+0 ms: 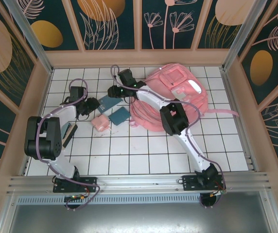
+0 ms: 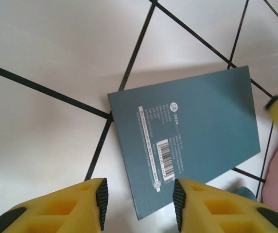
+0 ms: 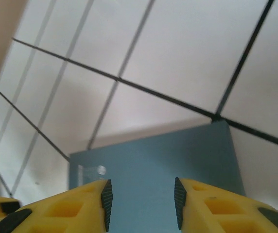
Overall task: Pack the student bag
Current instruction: Move the personal item to the center of the table, then pick up the personal item from the center of the table.
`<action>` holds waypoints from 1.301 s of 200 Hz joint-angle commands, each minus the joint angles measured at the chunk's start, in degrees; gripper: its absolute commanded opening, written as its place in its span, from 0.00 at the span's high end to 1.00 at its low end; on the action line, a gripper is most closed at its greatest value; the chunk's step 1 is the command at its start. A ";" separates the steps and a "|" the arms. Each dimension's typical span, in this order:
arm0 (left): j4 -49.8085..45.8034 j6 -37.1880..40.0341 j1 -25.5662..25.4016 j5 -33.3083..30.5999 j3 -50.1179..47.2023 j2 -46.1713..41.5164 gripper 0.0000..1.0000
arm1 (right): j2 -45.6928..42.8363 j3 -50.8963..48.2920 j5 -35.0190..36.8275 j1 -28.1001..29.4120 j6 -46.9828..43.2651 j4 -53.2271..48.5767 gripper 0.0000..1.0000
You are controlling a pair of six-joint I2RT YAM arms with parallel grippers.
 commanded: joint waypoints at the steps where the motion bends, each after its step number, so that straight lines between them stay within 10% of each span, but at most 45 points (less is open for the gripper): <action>1: -1.51 -1.08 -0.20 -2.64 1.46 1.33 0.57 | 2.41 -1.85 0.91 0.88 -1.63 -4.01 0.58; 64: -1.23 1.28 -0.03 -4.48 3.32 5.41 0.63 | -7.61 -16.60 1.00 4.42 3.93 0.09 0.58; 260: -4.16 -0.07 -0.03 -5.27 -0.93 5.09 0.68 | -6.79 -14.22 4.11 0.83 0.52 -2.39 0.52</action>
